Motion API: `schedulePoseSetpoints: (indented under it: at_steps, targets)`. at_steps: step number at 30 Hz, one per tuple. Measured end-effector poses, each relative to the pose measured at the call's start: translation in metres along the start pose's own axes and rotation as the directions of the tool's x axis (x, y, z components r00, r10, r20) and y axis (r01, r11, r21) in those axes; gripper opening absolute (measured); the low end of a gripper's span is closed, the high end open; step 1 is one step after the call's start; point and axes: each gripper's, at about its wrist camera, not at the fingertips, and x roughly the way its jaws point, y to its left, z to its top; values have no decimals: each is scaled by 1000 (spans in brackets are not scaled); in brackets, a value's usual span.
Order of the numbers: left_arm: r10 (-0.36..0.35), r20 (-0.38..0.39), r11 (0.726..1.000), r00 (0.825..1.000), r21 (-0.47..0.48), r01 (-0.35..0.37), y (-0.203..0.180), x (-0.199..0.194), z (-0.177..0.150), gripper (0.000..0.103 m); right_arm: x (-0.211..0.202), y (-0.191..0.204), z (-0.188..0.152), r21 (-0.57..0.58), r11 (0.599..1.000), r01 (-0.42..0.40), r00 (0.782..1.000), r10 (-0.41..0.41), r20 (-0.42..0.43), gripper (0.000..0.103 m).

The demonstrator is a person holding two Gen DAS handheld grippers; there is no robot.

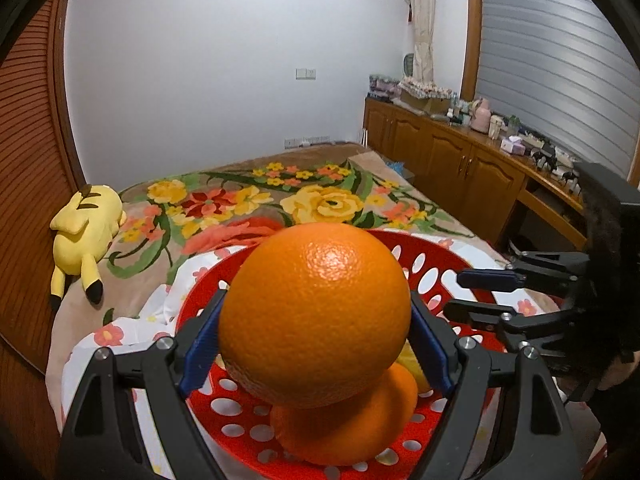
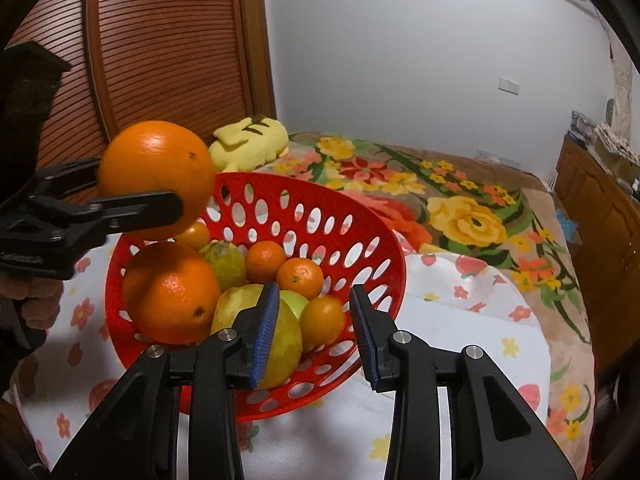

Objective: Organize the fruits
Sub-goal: 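Lower the large orange into the basket and open the left tool while the right tool releases the tangerine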

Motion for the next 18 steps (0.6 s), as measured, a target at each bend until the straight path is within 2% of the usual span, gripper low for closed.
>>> schedulePoseSetpoints:
  at_steps: [9,18]
  targets:
    - [32,-76,999,997,44,-29,-9,19,10,84,-4,-1,-2,0,1000,-7,1000,7,12,37]
    - [51,-160,999,986,22,-48,-9,42,14,84,-6,-1,-2,2,1000,-12,1000,12,13,37]
